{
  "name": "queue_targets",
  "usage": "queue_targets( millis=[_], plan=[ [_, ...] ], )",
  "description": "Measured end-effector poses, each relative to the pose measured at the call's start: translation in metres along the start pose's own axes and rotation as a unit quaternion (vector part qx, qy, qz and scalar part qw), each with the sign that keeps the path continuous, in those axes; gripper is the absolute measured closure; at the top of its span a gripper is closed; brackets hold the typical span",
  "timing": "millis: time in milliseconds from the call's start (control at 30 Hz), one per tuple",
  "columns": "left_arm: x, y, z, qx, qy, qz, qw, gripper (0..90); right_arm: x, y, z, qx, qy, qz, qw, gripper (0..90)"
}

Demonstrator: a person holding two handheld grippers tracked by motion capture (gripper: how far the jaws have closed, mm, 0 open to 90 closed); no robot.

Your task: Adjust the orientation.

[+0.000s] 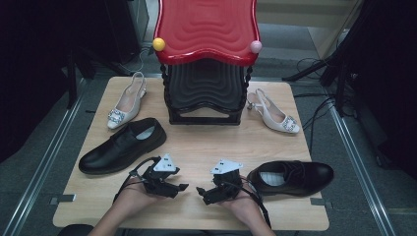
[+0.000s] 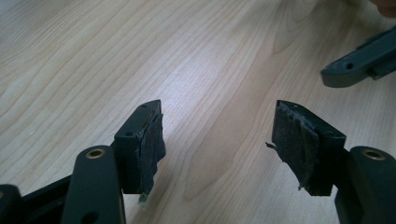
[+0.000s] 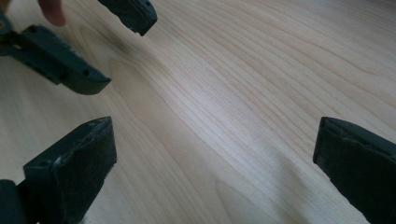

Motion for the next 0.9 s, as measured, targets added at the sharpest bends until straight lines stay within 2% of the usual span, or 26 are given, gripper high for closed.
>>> queue_targets(
  millis=[133, 233, 333, 400, 533, 600, 733, 867, 900],
  plan=[
    [-0.001, -0.002, 0.001, -0.014, -0.002, 0.003, 0.9999, 39.6, -0.002, 0.0, 0.0, 0.008, -0.003, -0.004, 1.0, 0.0],
    [-0.001, -0.003, 0.001, -0.022, -0.002, 0.012, 0.9997, 45.1, -0.003, -0.003, -0.002, -0.001, 0.003, -0.006, 1.0, 0.0],
    [-0.003, -0.004, 0.001, -0.02, -0.005, -0.001, 0.9998, 39.4, -0.005, -0.004, -0.005, 0.0, 0.007, -0.004, 1.0, 4.0],
    [-0.004, -0.007, 0.001, -0.031, -0.011, 0.009, 0.9994, 34.7, -0.008, -0.003, -0.008, 0.003, 0.018, -0.004, 0.9998, 11.1],
    [-0.009, -0.012, 0.002, -0.054, -0.009, 0.027, 0.9982, 35.1, -0.013, 0.001, -0.012, 0.007, 0.037, 0.0, 0.9993, 19.9],
    [-0.01, -0.013, 0.002, -0.056, -0.003, 0.026, 0.9981, 32.0, -0.014, 0.002, -0.013, 0.005, 0.041, 0.003, 0.9992, 22.6],
    [-0.012, -0.013, 0.004, -0.055, -0.004, 0.027, 0.9981, 23.3, -0.014, 0.005, -0.014, 0.008, 0.036, -0.007, 0.9993, 26.4],
    [-0.014, -0.012, 0.006, -0.055, -0.006, 0.019, 0.9983, 25.7, -0.012, 0.005, -0.016, -0.003, 0.029, -0.015, 0.9995, 28.8],
    [-0.015, -0.012, 0.007, -0.059, -0.005, 0.017, 0.9981, 29.3, -0.012, 0.004, -0.016, -0.005, 0.028, -0.016, 0.9995, 28.5]
  ],
)
Point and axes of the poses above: each handheld gripper's, and its own axes: x roughly forward along the jaws, z roughly out of its underside, y roughly to its right, the point moved 2 cm from there along x, roughly forward along the jaws, and after that the axes turned 13 degrees about z, right-handed, at the moved point
